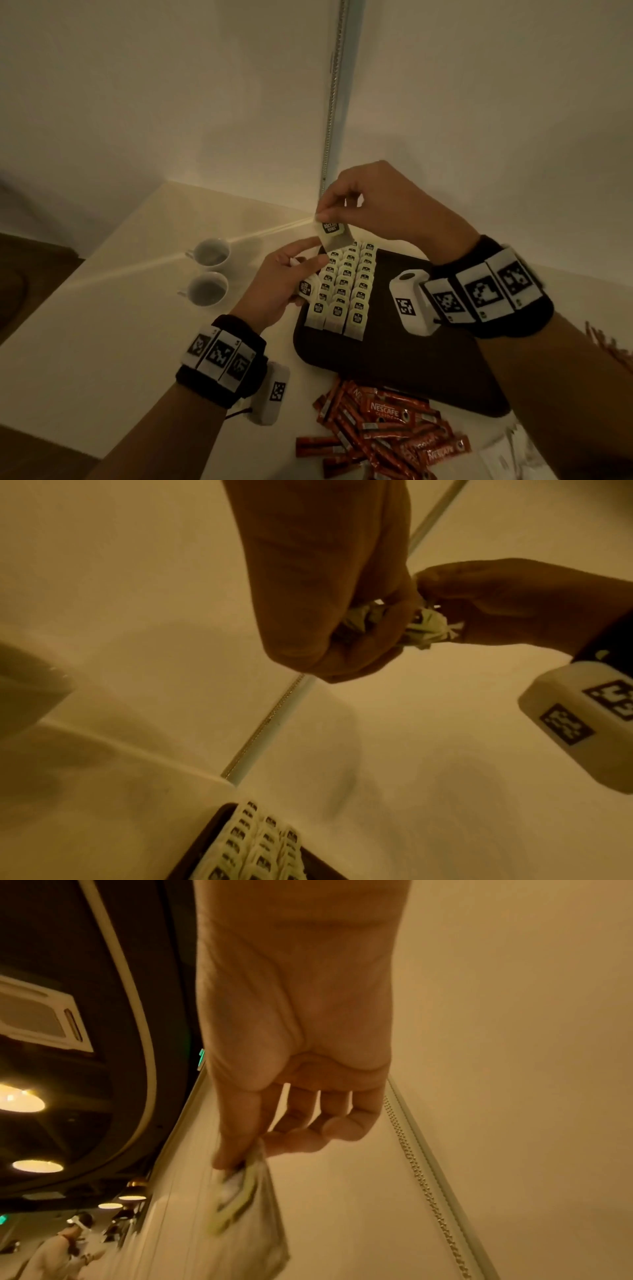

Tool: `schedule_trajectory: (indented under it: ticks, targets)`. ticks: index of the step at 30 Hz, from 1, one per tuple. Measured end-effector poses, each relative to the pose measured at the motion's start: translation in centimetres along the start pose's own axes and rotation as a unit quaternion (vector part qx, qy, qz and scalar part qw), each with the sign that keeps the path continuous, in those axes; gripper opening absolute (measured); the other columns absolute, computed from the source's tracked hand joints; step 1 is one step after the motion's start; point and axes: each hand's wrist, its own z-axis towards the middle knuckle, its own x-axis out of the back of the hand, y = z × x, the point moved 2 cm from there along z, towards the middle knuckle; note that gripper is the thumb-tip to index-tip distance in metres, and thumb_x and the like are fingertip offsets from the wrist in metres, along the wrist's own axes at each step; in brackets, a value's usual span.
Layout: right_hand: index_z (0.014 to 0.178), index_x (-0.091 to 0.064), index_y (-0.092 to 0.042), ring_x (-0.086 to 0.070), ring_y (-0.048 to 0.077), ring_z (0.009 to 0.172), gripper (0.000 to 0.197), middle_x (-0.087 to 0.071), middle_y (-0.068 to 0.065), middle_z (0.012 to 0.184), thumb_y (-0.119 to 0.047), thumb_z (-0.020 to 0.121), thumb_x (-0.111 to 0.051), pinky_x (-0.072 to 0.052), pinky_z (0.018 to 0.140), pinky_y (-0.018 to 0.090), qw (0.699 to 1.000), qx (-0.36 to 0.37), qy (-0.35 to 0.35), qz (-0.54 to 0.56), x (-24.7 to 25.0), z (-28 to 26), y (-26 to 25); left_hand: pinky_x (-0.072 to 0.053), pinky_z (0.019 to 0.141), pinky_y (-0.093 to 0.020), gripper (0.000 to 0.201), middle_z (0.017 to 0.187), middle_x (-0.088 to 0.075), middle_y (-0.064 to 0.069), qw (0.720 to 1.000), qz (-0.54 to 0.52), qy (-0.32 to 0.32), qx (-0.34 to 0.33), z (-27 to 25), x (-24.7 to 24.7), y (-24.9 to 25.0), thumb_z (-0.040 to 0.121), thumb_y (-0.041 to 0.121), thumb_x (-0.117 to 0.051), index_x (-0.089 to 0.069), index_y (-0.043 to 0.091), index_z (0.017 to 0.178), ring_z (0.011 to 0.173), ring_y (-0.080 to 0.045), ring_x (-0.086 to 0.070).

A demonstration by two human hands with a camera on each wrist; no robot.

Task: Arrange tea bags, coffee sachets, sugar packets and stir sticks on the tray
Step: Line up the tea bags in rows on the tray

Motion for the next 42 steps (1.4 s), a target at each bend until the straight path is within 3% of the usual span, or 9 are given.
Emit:
schedule_trajectory:
  ticks: [5,15,17,20,26,31,34,38,42]
  targets:
    - [0.082,-0.070,-0.022,-0.061,0.010,0.069,0.011,-0.069,-0.005,0.078,-0.031,0.078,-0.074,-0.047,0.066,0.021,0.999,-0.001,0.003,0.037,0.2,0.3,-0.7,-0.031,0.035,-0.018,0.017,0.061,-0.056,-0.004,0.994,0.047,-0.010,-0.095,-0.2,-1.2,1.6,0.074,0.024,-0.076,-0.073,0.025,0.091,0.040,-0.010,-0.046]
    - [0.080,-0.070,-0.023,-0.053,0.001,0.063,0.006,-0.066,-0.005,0.073,-0.026,0.077,-0.075,-0.041,0.059,0.009,0.996,-0.012,0.010,0.093,0.4,0.0,-1.1,-0.034,0.037,-0.020,0.019,0.061,-0.058,-0.003,0.981,0.112,0.047,-0.152,-0.2,-0.5,3.3,0.067,0.035,-0.076,-0.071,0.020,0.079,0.043,-0.013,-0.047]
    - [0.078,-0.069,-0.022,-0.054,0.005,0.063,0.009,-0.066,-0.006,0.072,-0.027,0.076,-0.076,-0.041,0.059,0.010,0.996,-0.001,0.004,0.092,0.4,-0.2,-1.3,-0.035,0.036,-0.021,0.029,0.065,-0.053,-0.001,0.978,0.119,0.061,-0.159,-0.1,-0.2,4.1,0.064,0.037,-0.079,-0.070,0.026,0.089,0.044,-0.011,-0.048]
    - [0.078,-0.069,-0.020,-0.057,0.019,0.064,0.009,-0.067,-0.003,0.072,-0.026,0.077,-0.076,-0.039,0.055,0.011,0.995,0.011,0.001,0.095,0.1,-0.2,-1.6,-0.035,0.037,-0.020,0.015,0.062,-0.056,0.001,0.971,0.148,0.061,-0.175,-0.1,-0.2,5.0,0.066,0.040,-0.079,-0.067,0.031,0.068,0.045,-0.010,-0.051]
    - [0.079,-0.068,-0.021,-0.054,0.009,0.061,0.008,-0.066,-0.002,0.071,-0.025,0.079,-0.074,-0.040,0.057,0.011,0.995,0.006,0.016,0.097,-0.1,-0.1,-1.6,-0.036,0.039,-0.021,0.013,0.080,-0.067,-0.021,0.973,0.153,0.043,-0.170,-0.2,-0.6,4.9,0.069,0.036,-0.081,-0.069,0.033,0.070,0.048,-0.014,-0.054]
    - [0.079,-0.068,-0.020,-0.058,0.014,0.064,0.007,-0.067,0.003,0.074,-0.026,0.081,-0.072,-0.043,0.059,0.014,0.991,-0.025,0.064,0.112,0.4,-0.3,-0.9,-0.036,0.038,-0.019,0.035,0.073,-0.058,-0.006,0.971,0.173,0.034,-0.160,-0.2,-0.5,4.1,0.067,0.027,-0.079,-0.069,0.014,0.097,0.043,-0.008,-0.048]
    - [0.078,-0.067,-0.021,-0.059,0.021,0.069,0.007,-0.067,0.008,0.077,-0.026,0.081,-0.071,-0.046,0.060,0.019,0.990,-0.032,0.072,0.118,0.8,-0.4,-1.0,-0.038,0.039,-0.020,0.049,0.082,-0.055,-0.002,0.973,0.164,0.035,-0.158,-0.5,-0.8,4.0,0.072,0.021,-0.077,-0.060,0.026,0.117,0.048,-0.003,-0.048]
    - [0.079,-0.069,-0.019,-0.057,0.014,0.064,0.009,-0.068,0.008,0.077,-0.027,0.080,-0.073,-0.048,0.063,0.022,0.987,-0.038,0.085,0.128,0.7,-0.3,-1.0,-0.036,0.041,-0.013,0.009,0.067,-0.064,0.010,0.980,0.109,0.033,-0.165,-0.8,-1.7,4.0,0.082,0.014,-0.067,-0.067,0.020,0.088,0.045,0.001,-0.049]
    - [0.080,-0.069,-0.017,-0.051,-0.001,0.055,0.010,-0.065,0.000,0.070,-0.027,0.080,-0.073,-0.042,0.056,0.009,0.985,-0.058,0.098,0.130,0.6,-0.3,-0.8,-0.037,0.043,-0.012,0.019,0.064,-0.063,0.011,0.982,0.086,0.021,-0.166,-0.9,-2.0,3.7,0.075,0.021,-0.067,-0.068,0.017,0.094,0.045,0.001,-0.048]
